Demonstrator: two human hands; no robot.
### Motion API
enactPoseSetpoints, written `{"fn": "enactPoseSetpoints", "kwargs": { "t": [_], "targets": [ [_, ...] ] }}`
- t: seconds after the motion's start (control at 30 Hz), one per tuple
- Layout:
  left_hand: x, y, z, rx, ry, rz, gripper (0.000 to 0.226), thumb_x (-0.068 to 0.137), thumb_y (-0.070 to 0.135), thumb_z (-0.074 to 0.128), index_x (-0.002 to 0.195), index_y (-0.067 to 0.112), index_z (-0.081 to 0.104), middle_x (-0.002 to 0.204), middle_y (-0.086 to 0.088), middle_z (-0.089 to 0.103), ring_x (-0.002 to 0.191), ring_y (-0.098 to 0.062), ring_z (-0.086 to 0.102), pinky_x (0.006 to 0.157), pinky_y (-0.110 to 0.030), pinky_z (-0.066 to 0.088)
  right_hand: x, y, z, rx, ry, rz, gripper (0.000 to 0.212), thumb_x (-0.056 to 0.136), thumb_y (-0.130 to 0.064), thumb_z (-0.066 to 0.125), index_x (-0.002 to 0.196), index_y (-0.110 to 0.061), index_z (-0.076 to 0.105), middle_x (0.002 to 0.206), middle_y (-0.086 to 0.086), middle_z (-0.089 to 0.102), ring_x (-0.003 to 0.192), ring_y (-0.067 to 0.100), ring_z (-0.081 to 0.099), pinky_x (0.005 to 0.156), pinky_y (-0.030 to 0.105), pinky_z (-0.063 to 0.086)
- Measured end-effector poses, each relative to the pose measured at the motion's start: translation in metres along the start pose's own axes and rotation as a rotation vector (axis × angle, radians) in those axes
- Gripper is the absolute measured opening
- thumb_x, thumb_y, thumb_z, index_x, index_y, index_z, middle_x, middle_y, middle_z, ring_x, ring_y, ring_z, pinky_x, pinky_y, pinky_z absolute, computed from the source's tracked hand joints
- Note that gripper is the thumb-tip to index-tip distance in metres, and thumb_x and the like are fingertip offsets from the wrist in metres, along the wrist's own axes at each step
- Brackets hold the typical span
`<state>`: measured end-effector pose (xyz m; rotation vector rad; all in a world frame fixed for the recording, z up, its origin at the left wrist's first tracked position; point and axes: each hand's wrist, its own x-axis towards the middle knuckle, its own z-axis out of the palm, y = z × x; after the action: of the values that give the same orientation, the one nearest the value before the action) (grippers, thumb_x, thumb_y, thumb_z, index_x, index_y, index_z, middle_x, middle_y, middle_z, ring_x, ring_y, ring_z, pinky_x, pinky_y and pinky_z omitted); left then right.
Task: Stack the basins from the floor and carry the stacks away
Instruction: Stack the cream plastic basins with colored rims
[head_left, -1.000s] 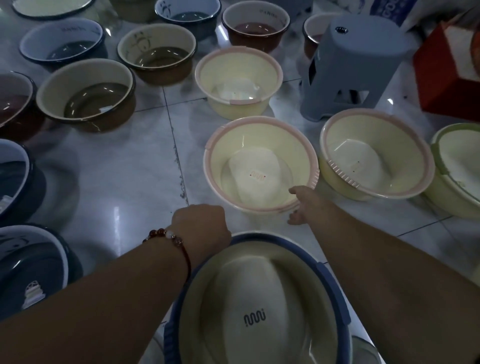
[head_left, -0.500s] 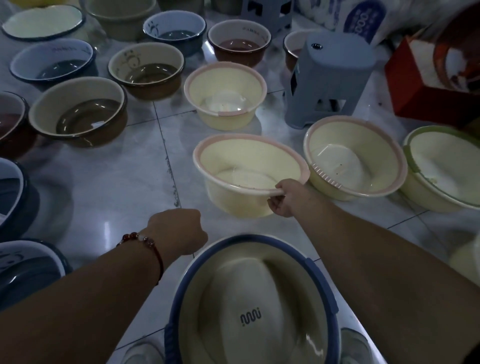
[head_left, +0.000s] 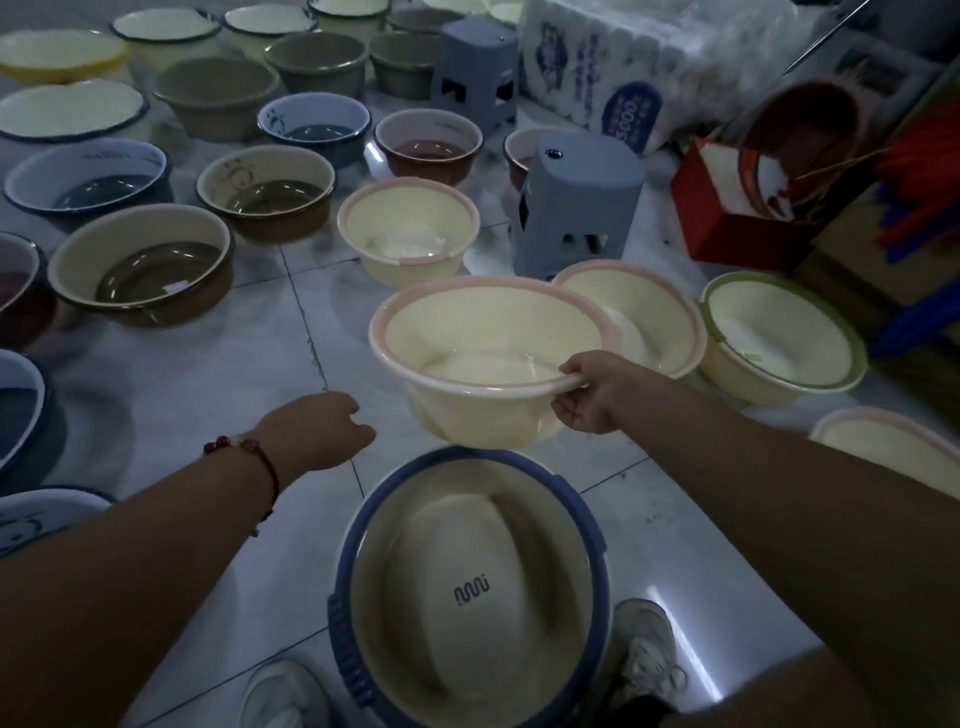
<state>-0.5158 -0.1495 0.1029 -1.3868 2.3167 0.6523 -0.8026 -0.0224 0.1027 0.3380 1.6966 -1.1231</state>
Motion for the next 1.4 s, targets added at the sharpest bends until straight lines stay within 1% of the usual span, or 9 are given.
{"fn": "enactPoseSetpoints", "kwargs": {
  "t": [0.1, 0.27, 0.43, 0.6, 0.77, 0.97, 1.07, 1.23, 1.4],
  "targets": [
    [-0.026, 0.005, -0.005, -0.181, -0.002, 0.025, 0.065, 0.098, 0.049, 0.052, 0.149, 0.009, 0.04, 0.157, -0.009, 0.035, 0.142, -0.026, 0.035, 0.114, -0.034, 0.028, -0.029, 0.012, -0.031, -0.041, -0.012, -0.005, 0.012, 0.091, -0.012, 0.059, 0.099, -0.003, 0.059, 0.079, 0.011, 0.066, 0.071, 0.02, 0.063, 0.06, 0.033, 0.052],
    [-0.072, 0.0, -0.004, -0.662, -0.128, -0.095, 0.068, 0.096, 0.06, 0.045, 0.147, 0.015, 0.041, 0.139, -0.011, 0.051, 0.112, -0.027, 0.052, 0.091, -0.039, 0.047, -0.078, 0.038, -0.074, -0.095, -0.027, -0.015, 0.017, 0.09, -0.012, 0.061, 0.102, -0.001, 0.059, 0.077, 0.013, 0.066, 0.07, 0.021, 0.063, 0.058, 0.033, 0.052],
    [-0.111, -0.011, 0.016, -0.925, -0.155, -0.171, 0.074, 0.093, 0.066, 0.046, 0.147, 0.015, 0.04, 0.133, -0.016, 0.056, 0.108, -0.032, 0.059, 0.083, -0.041, 0.051, -0.118, 0.074, -0.098, -0.221, -0.083, -0.016, 0.013, 0.092, -0.012, 0.06, 0.096, -0.001, 0.055, 0.061, 0.012, 0.064, 0.071, 0.022, 0.061, 0.06, 0.034, 0.051],
    [-0.142, -0.017, 0.071, -1.276, -0.127, -0.336, 0.045, 0.095, 0.036, 0.062, 0.124, 0.003, 0.055, 0.095, -0.018, 0.062, 0.08, -0.031, 0.062, 0.067, -0.038, 0.053, -0.12, 0.121, -0.103, -0.315, -0.15, 0.06, 0.009, 0.091, -0.011, 0.058, 0.091, -0.006, 0.05, 0.063, 0.009, 0.054, 0.067, 0.02, 0.055, 0.063, 0.033, 0.048],
    [-0.163, -0.034, 0.138, -1.222, -0.033, -0.414, 0.032, 0.09, 0.011, 0.065, 0.116, -0.006, 0.058, 0.089, -0.021, 0.061, 0.074, -0.032, 0.059, 0.067, -0.037, 0.052, -0.113, 0.167, -0.092, -0.481, -0.088, 0.036, 0.012, 0.093, -0.015, 0.053, 0.089, -0.005, 0.05, 0.068, 0.01, 0.055, 0.066, 0.021, 0.055, 0.064, 0.031, 0.049],
    [-0.162, -0.04, 0.144, -1.152, -0.047, -0.279, 0.027, 0.094, 0.029, 0.065, 0.111, 0.008, 0.061, 0.1, -0.016, 0.07, 0.083, -0.028, 0.066, 0.082, -0.041, 0.054, -0.076, 0.205, -0.092, -0.647, 0.134, -0.171, 0.025, 0.09, -0.016, 0.056, 0.108, 0.002, 0.055, 0.094, 0.016, 0.058, 0.08, 0.026, 0.056, 0.07, 0.031, 0.046],
    [-0.152, -0.036, 0.152, -1.112, -0.055, -0.256, 0.027, 0.096, 0.031, 0.062, 0.114, 0.012, 0.057, 0.107, -0.013, 0.067, 0.091, -0.027, 0.064, 0.08, -0.037, 0.052, -0.06, 0.218, -0.098, -0.749, 0.19, -0.285, 0.033, 0.087, -0.017, 0.061, 0.111, 0.006, 0.061, 0.097, 0.016, 0.061, 0.086, 0.028, 0.058, 0.066, 0.027, 0.043],
    [-0.138, -0.038, 0.172, -0.946, 0.001, -0.144, 0.016, 0.095, 0.027, 0.064, 0.109, 0.019, 0.061, 0.096, 0.001, 0.065, 0.083, -0.013, 0.059, 0.066, -0.025, 0.044, -0.042, 0.236, -0.098, -0.803, 0.236, -0.317, 0.052, 0.089, -0.022, 0.063, 0.132, 0.004, 0.049, 0.126, 0.018, 0.057, 0.113, 0.031, 0.057, 0.081, 0.025, 0.041],
    [-0.116, -0.05, 0.19, -0.826, -0.043, -0.154, 0.04, 0.088, 0.033, 0.072, 0.121, 0.013, 0.061, 0.113, -0.003, 0.066, 0.103, -0.022, 0.062, 0.082, -0.031, 0.047, -0.024, 0.241, -0.091, -0.789, 0.317, -0.3, 0.043, 0.095, -0.012, 0.05, 0.135, 0.0, 0.039, 0.129, 0.02, 0.053, 0.117, 0.034, 0.054, 0.088, 0.033, 0.041]
  ]
}}
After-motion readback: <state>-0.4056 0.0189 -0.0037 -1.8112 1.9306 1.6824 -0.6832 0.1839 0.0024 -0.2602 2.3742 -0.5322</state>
